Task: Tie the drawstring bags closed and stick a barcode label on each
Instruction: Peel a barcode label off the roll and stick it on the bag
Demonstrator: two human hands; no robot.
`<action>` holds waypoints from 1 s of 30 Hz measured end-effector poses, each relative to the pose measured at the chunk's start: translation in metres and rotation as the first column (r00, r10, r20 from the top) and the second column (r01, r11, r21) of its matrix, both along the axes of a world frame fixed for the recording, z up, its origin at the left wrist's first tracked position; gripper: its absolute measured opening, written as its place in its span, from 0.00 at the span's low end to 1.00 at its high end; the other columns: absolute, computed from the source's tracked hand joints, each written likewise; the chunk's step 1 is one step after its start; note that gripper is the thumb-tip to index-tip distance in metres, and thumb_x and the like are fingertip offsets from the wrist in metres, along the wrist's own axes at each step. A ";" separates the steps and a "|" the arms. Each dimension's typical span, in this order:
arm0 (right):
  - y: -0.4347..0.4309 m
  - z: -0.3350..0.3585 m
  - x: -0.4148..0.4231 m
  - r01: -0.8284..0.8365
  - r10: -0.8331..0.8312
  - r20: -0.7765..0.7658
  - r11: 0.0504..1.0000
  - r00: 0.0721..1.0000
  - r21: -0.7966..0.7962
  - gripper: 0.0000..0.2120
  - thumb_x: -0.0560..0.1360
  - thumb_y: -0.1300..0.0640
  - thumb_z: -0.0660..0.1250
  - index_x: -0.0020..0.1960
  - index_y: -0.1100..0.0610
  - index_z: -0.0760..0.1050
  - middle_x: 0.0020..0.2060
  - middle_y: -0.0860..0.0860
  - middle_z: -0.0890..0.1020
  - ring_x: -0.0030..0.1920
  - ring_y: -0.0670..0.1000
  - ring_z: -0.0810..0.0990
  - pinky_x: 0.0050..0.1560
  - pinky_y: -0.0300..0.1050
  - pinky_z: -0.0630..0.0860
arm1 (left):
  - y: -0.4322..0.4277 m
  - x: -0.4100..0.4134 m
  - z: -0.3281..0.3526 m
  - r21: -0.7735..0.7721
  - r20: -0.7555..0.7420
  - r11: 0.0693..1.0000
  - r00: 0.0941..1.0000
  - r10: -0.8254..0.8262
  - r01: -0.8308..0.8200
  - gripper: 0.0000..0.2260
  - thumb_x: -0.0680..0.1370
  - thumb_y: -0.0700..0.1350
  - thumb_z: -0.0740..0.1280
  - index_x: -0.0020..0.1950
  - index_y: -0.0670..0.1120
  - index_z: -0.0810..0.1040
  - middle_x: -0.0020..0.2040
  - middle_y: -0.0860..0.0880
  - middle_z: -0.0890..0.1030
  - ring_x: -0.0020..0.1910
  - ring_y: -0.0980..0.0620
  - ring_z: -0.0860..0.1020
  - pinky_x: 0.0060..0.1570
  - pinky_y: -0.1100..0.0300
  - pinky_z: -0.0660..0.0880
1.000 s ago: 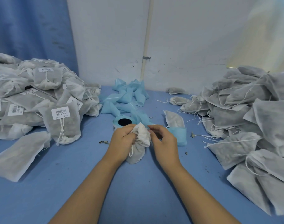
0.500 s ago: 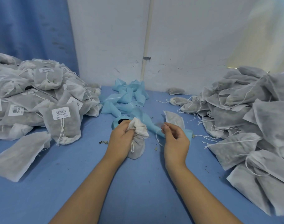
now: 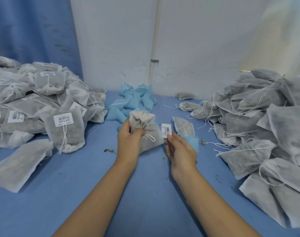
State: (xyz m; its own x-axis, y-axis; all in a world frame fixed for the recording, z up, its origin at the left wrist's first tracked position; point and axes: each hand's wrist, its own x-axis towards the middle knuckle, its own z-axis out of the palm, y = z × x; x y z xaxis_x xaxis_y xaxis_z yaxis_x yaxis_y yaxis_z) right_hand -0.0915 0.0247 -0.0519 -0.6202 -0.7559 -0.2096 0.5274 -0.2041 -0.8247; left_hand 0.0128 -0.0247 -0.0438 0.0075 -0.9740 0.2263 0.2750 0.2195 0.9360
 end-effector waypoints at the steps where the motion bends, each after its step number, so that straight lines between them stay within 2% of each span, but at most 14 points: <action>1: 0.000 0.002 0.000 -0.004 0.004 0.030 1.000 1.000 0.006 0.06 0.74 0.66 0.69 0.46 0.57 0.79 0.33 0.47 0.84 0.32 0.41 0.82 0.35 0.30 0.77 | 0.001 -0.001 0.001 -0.023 -0.001 0.999 1.000 0.022 -0.022 0.15 0.73 0.29 0.63 0.46 0.50 0.77 0.41 0.55 0.79 0.38 0.62 0.76 0.38 0.72 0.72; 5: 0.003 0.007 0.001 -0.021 0.022 0.069 1.000 0.997 -0.011 0.03 0.73 0.60 0.72 0.46 0.55 0.79 0.32 0.45 0.84 0.33 0.40 0.83 0.32 0.29 0.76 | 0.005 -0.003 0.004 -0.124 0.030 0.985 0.992 0.122 -0.117 0.15 0.75 0.32 0.63 0.59 0.46 0.75 0.52 0.52 0.80 0.49 0.60 0.77 0.50 0.71 0.72; 7: 0.004 0.010 0.006 -0.070 0.074 0.113 0.997 0.991 -0.036 0.03 0.73 0.59 0.71 0.46 0.55 0.79 0.33 0.46 0.84 0.34 0.41 0.83 0.32 0.30 0.76 | 0.007 -0.004 0.004 -0.190 0.062 0.968 0.982 0.176 -0.161 0.16 0.76 0.34 0.62 0.62 0.45 0.73 0.53 0.54 0.79 0.49 0.65 0.76 0.49 0.76 0.69; 10: 0.005 0.013 0.016 -0.156 0.165 0.172 0.986 0.971 -0.063 0.02 0.73 0.59 0.72 0.44 0.56 0.79 0.33 0.48 0.84 0.33 0.43 0.83 0.30 0.32 0.75 | 0.007 -0.005 0.004 -0.235 0.052 0.952 0.975 0.215 -0.197 0.17 0.77 0.34 0.63 0.64 0.45 0.72 0.54 0.58 0.77 0.50 0.72 0.74 0.49 0.79 0.66; 12: 0.005 0.014 0.023 -0.206 0.214 0.181 0.977 0.960 -0.064 0.01 0.72 0.60 0.72 0.43 0.56 0.80 0.33 0.49 0.84 0.32 0.43 0.83 0.29 0.32 0.75 | 0.007 -0.005 0.004 -0.242 0.042 0.950 0.975 0.216 -0.200 0.17 0.77 0.34 0.63 0.65 0.44 0.71 0.55 0.57 0.77 0.51 0.72 0.74 0.50 0.78 0.67; 16: 0.006 0.011 0.030 -0.268 0.269 0.170 0.963 0.948 -0.031 0.01 0.73 0.60 0.72 0.44 0.57 0.80 0.35 0.49 0.85 0.34 0.43 0.84 0.29 0.32 0.75 | 0.008 -0.006 0.005 -0.241 0.018 0.948 0.976 0.218 -0.208 0.16 0.77 0.34 0.64 0.63 0.44 0.72 0.53 0.60 0.77 0.50 0.71 0.75 0.49 0.77 0.68; 18: 0.006 0.008 0.030 -0.304 0.303 0.169 0.952 0.938 -0.016 0.01 0.73 0.60 0.71 0.45 0.57 0.80 0.37 0.50 0.86 0.36 0.44 0.84 0.30 0.33 0.76 | 0.009 -0.007 0.006 -0.212 -0.011 0.957 0.980 0.200 -0.198 0.15 0.76 0.35 0.65 0.61 0.46 0.73 0.52 0.57 0.79 0.51 0.67 0.77 0.50 0.73 0.71; 20: 0.007 0.007 0.028 -0.354 0.349 0.123 0.935 0.929 0.018 0.03 0.73 0.57 0.72 0.45 0.56 0.81 0.39 0.51 0.86 0.37 0.44 0.85 0.31 0.33 0.77 | 0.009 -0.008 0.007 -0.164 -0.050 0.972 0.985 0.165 -0.171 0.12 0.76 0.36 0.67 0.57 0.48 0.74 0.51 0.54 0.80 0.50 0.63 0.79 0.50 0.68 0.73; 22: 0.006 0.008 0.025 -0.380 0.378 0.033 0.922 0.925 0.078 0.05 0.73 0.53 0.72 0.45 0.55 0.80 0.39 0.51 0.86 0.38 0.45 0.85 0.31 0.33 0.77 | 0.009 -0.006 0.009 -0.135 -0.104 0.983 0.988 0.111 -0.125 0.12 0.75 0.35 0.68 0.51 0.51 0.75 0.47 0.55 0.80 0.44 0.65 0.79 0.44 0.70 0.73; 25: 0.004 0.008 0.021 -0.372 0.388 -0.094 0.916 0.917 0.150 0.10 0.71 0.49 0.73 0.44 0.55 0.79 0.37 0.50 0.86 0.37 0.47 0.85 0.32 0.35 0.78 | 0.005 -0.001 0.011 -0.091 -0.161 0.995 0.987 0.029 -0.044 0.09 0.75 0.35 0.69 0.51 0.48 0.76 0.46 0.51 0.82 0.41 0.63 0.81 0.41 0.70 0.75; 27: 0.004 0.006 0.019 -0.345 0.366 -0.153 0.927 0.918 0.147 0.10 0.70 0.50 0.74 0.46 0.54 0.80 0.39 0.47 0.85 0.38 0.47 0.83 0.35 0.37 0.79 | 0.002 0.003 0.012 -0.076 -0.155 0.997 0.988 -0.013 0.002 0.08 0.75 0.36 0.69 0.49 0.48 0.77 0.46 0.50 0.83 0.42 0.59 0.81 0.41 0.67 0.76; 30: 0.003 0.004 0.015 -0.334 0.339 -0.245 0.940 0.908 0.066 0.13 0.72 0.56 0.72 0.55 0.55 0.78 0.47 0.48 0.85 0.48 0.47 0.83 0.47 0.41 0.79 | 0.000 0.007 0.014 -0.038 -0.126 0.997 0.989 -0.077 0.072 0.05 0.75 0.37 0.69 0.46 0.47 0.79 0.40 0.51 0.84 0.38 0.57 0.82 0.38 0.65 0.77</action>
State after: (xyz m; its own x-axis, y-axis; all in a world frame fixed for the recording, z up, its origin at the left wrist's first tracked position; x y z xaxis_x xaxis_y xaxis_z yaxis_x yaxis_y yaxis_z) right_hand -0.0769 0.0275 -0.0482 -0.3641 -0.9259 -0.1005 0.3383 -0.0310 -0.9405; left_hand 0.0196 -0.0249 -0.0301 -0.0339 -0.9649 0.2605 0.4082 0.2245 0.8848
